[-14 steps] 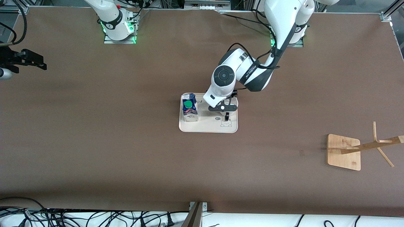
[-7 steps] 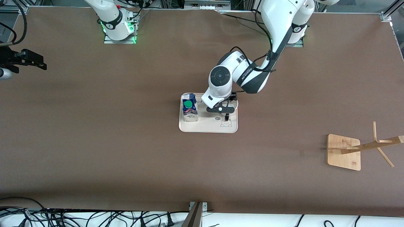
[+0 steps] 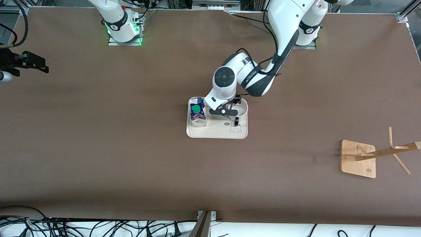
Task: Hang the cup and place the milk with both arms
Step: 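Lower the left gripper and grasp the white mug by its rim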
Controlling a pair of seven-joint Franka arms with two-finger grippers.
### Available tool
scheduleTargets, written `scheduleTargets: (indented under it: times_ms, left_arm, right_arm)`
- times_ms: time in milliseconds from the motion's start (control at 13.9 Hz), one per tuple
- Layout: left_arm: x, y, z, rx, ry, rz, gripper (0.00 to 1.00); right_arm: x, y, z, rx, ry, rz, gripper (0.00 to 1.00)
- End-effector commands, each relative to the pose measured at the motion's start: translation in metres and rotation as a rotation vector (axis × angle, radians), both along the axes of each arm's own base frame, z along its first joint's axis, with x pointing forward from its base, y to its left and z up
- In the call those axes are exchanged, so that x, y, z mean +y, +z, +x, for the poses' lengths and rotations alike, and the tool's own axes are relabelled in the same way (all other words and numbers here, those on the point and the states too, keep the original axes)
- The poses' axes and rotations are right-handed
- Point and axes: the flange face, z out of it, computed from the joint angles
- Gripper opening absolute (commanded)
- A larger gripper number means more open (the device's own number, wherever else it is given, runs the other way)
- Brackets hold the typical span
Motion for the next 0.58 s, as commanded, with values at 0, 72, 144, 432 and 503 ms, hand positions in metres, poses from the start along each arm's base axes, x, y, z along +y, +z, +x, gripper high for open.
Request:
scheduleTargets:
  times_ms: [0, 72, 144, 432, 503]
  left_arm:
    - [-0.0022, 0.0022, -0.0017, -0.02, -0.027, 0.003, 1.0]
    - [-0.0021, 0.0012, -0.0018, -0.019, -0.032, 0.004, 0.72]
    - [-0.0007, -0.0013, -0.0019, -0.012, -0.035, 0.009, 0.39]
    - [0.0026, -0.0061, -0.0032, -0.006, -0.043, 0.031, 0.0]
    - [0.0046, -0.0058, -0.0024, -0.004, -0.04, 0.037, 0.0]
  right_arm:
    - [0.0014, 0.005, 0.0001, 0.003, 0.002, 0.021, 1.0]
    - [0.0014, 0.005, 0.0001, 0.003, 0.002, 0.021, 1.0]
    - [0.0013, 0.005, 0.0001, 0.003, 0.002, 0.019, 1.0]
    - [0.0014, 0.005, 0.0001, 0.003, 0.002, 0.021, 1.0]
    - [0.0014, 0.005, 0.0001, 0.003, 0.002, 0.021, 1.0]
